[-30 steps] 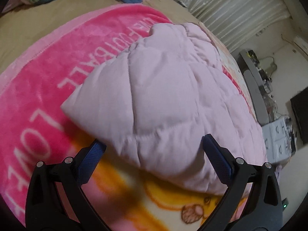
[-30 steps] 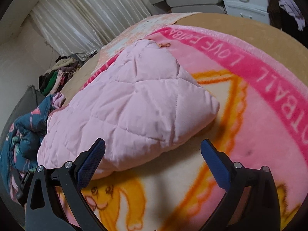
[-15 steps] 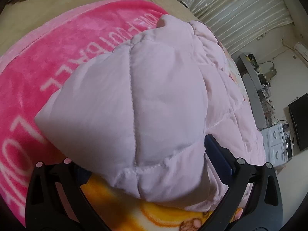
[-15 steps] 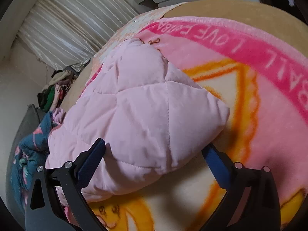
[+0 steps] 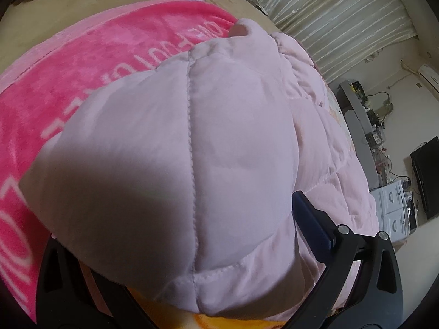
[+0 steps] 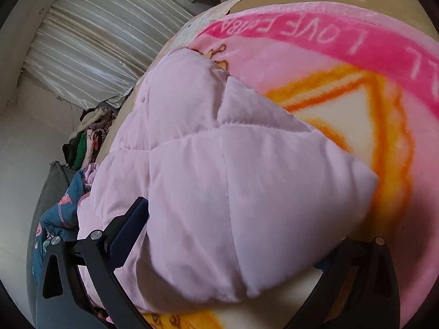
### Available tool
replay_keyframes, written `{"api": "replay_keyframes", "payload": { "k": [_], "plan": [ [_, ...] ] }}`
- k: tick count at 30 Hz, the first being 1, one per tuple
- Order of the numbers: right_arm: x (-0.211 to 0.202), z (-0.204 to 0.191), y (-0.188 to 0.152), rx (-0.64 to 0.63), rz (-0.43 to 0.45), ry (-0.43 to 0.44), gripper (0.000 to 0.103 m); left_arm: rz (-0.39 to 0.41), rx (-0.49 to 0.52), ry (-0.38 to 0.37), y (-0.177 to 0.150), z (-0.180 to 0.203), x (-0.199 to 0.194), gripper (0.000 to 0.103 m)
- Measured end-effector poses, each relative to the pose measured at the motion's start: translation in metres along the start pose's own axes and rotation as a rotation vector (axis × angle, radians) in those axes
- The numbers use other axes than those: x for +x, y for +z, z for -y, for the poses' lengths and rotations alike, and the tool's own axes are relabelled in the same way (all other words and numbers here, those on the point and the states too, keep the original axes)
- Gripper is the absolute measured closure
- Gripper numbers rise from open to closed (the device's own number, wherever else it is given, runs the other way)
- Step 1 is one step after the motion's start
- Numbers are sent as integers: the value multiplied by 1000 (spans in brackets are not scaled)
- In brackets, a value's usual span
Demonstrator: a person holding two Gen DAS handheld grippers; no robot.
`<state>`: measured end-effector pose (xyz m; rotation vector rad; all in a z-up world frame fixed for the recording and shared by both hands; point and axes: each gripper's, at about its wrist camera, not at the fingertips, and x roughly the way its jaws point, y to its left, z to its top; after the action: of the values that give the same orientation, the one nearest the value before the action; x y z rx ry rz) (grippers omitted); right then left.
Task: Fold large clothes
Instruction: 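Lift the jacket edge with both tools and fold it over the rest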
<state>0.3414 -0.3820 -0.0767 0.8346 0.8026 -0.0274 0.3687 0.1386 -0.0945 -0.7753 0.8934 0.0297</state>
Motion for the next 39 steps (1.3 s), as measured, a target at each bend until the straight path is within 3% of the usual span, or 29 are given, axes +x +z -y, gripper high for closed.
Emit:
{"api": "replay_keyframes", "payload": {
  "k": [3,6,8,11,14,17,23,39],
  "plan": [
    [4,0,2,0,16,14,4,7,-5,-9,0,2,4,8],
    [5,-3,3,-30,37,32,15,11,3,-8,2,3,3,9],
    [3,-6,3,-57,47,51,33,20,28,-4,3,8,2,17],
    [-1,-18,4,-142,70,57,51,44,75,8,3,19,-3,30],
    [-6,-30,5,-219,86,59,61,70,112,27,3,30,-9,44],
    [-10,-38,8,-274,92,52,66,95,169,46,2,42,-15,58],
    [-17,-58,11,-377,108,42,72,122,239,56,4,53,-26,70],
    [-45,-100,5,-629,168,25,77,178,351,53,3,75,-58,76]
  ]
}}
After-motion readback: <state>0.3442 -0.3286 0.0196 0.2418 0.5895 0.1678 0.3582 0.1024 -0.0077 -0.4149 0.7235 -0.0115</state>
